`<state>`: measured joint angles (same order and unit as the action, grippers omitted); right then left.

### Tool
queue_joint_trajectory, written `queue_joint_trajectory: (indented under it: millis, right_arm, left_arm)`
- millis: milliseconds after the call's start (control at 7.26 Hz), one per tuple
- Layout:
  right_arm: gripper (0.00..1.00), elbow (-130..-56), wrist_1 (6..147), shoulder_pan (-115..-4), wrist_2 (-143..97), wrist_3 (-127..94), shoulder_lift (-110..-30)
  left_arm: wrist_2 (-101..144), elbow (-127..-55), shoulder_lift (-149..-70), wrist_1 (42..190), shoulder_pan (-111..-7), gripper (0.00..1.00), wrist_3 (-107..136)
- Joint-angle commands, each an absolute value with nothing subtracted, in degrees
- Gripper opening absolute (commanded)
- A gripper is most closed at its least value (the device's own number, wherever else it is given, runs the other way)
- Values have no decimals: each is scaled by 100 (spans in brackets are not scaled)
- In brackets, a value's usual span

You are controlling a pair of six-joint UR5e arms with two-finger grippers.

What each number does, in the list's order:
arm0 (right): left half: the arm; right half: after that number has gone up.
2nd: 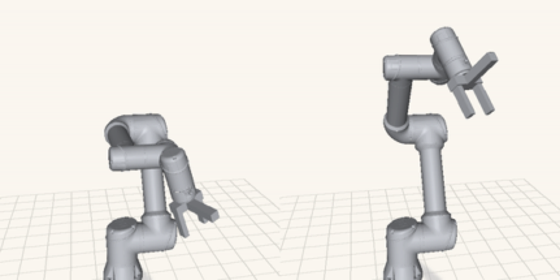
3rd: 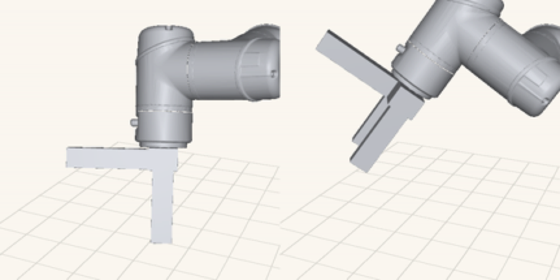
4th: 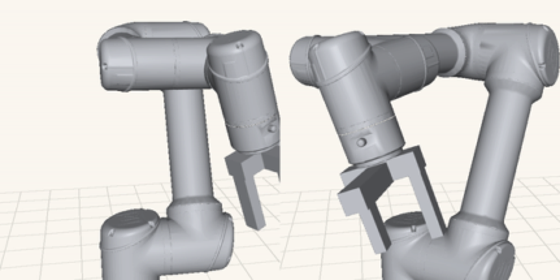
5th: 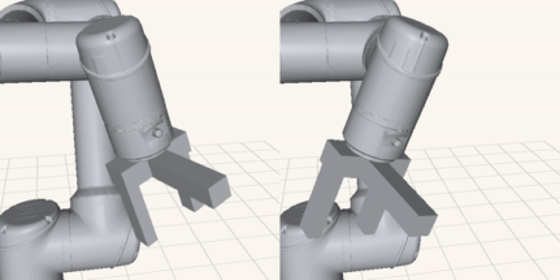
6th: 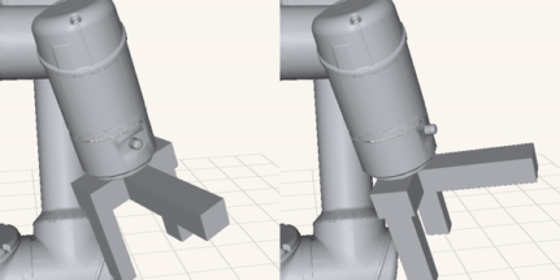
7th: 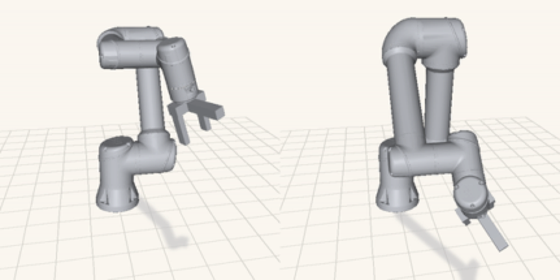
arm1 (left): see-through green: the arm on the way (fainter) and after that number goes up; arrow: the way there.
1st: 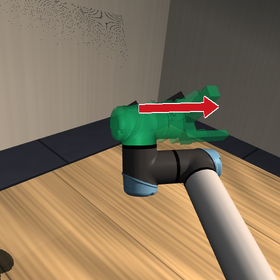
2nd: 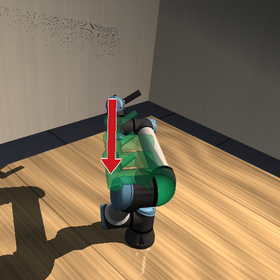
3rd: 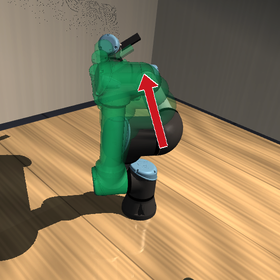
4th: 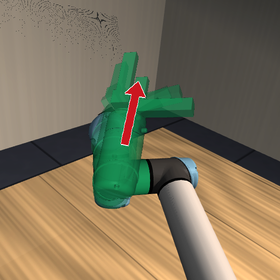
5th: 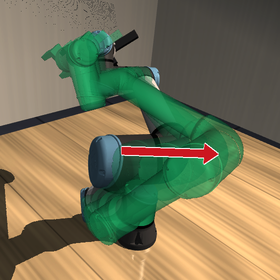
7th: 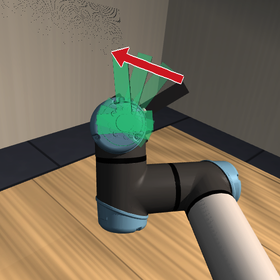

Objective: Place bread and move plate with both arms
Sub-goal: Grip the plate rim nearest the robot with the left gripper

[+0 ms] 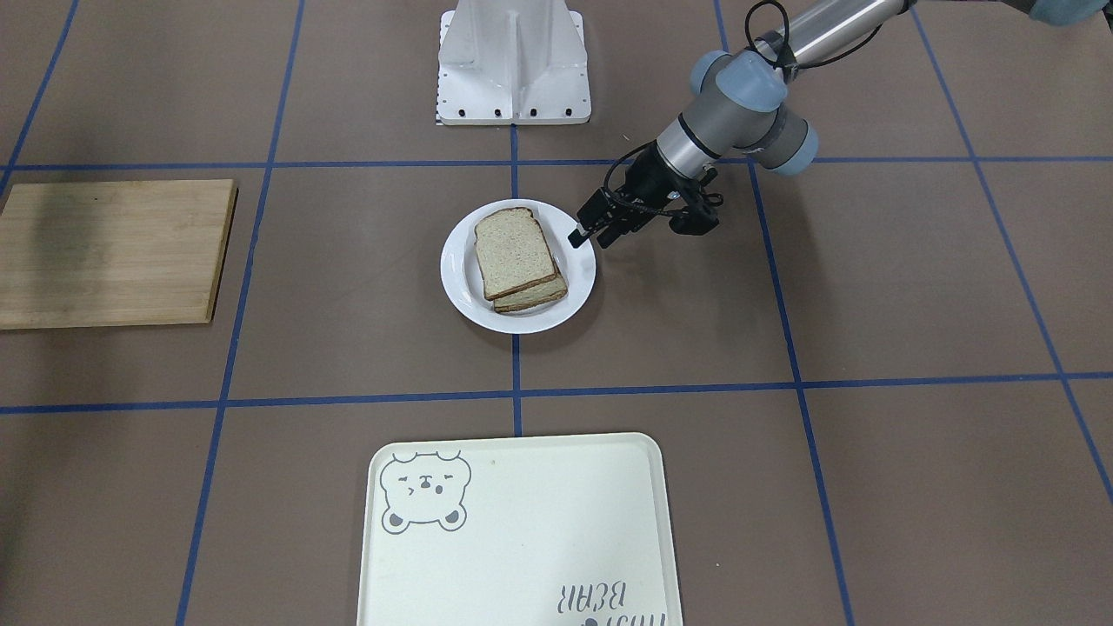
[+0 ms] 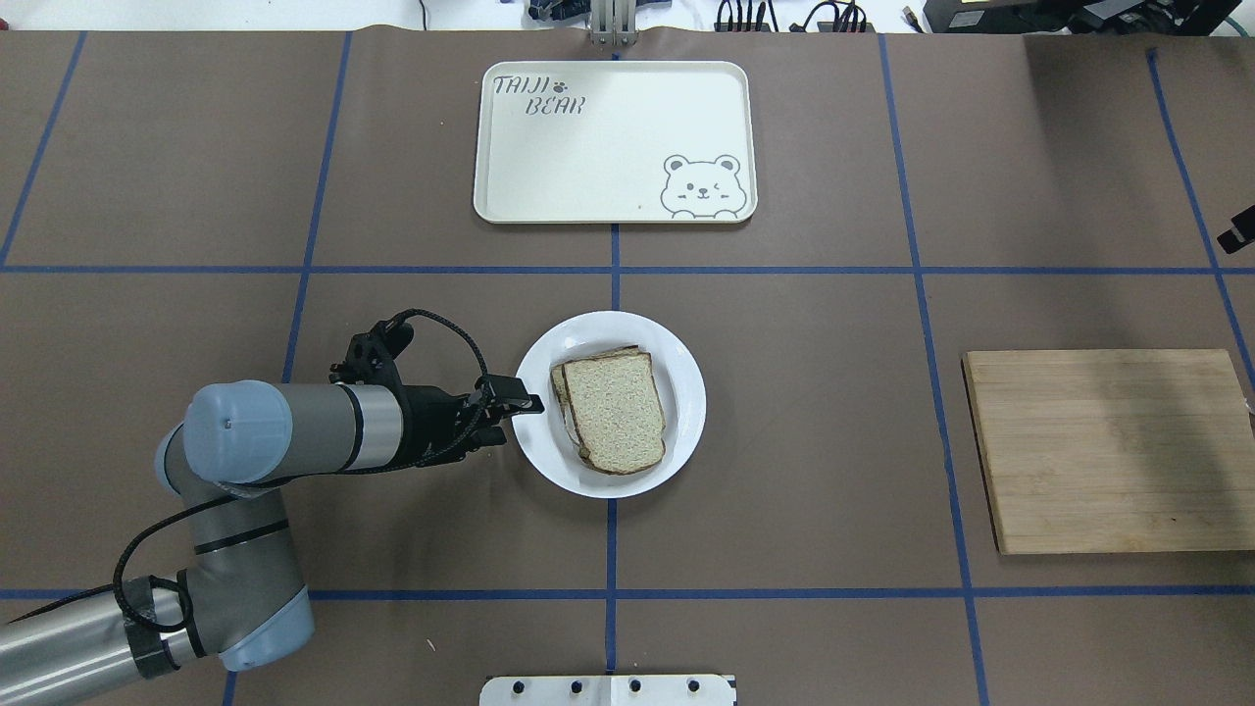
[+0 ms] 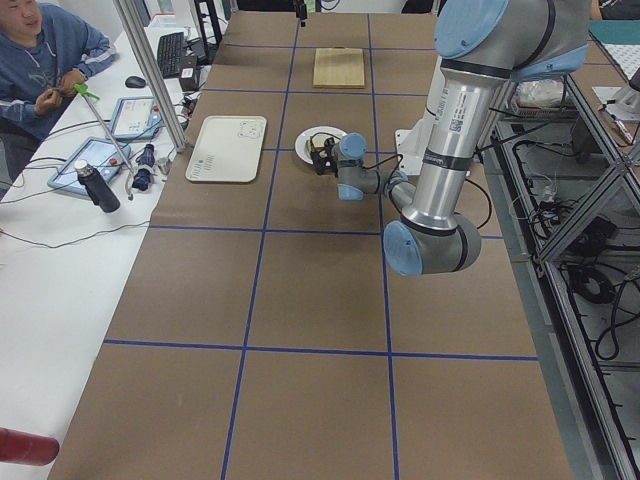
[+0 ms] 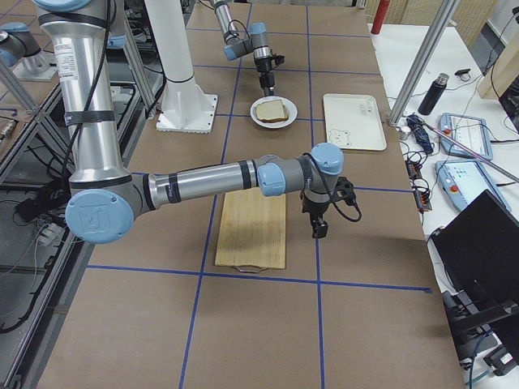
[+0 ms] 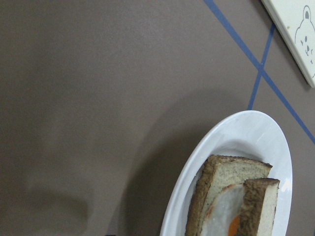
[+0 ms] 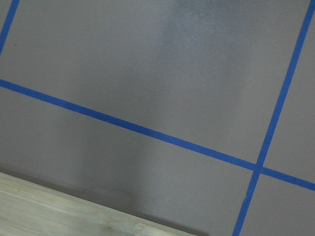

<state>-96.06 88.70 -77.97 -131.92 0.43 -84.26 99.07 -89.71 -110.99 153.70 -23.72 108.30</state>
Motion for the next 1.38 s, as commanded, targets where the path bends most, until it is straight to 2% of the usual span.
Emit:
queue_joint_trajectory:
  millis: [0,413,689,1240]
  right_arm:
    - [100,-9703,8921,-7787,-13192,35,-8437]
    - [100,-9747,8938,-7796,-13192,35,-8446]
    - [100,-10010,9306,-7761,-13201,26,-8420]
    - [100,-10011,9316,-7761,-13201,26,-8420]
  left_arm:
    - [9905,-8921,-11153,15372,-2286,60,10837]
    - [9905,-8851,-11162,15372,-2224,59,10837]
    - [9905,-8859,-11197,15372,-2215,46,10846]
    - [9905,-8790,-11206,15555,-2154,38,10854]
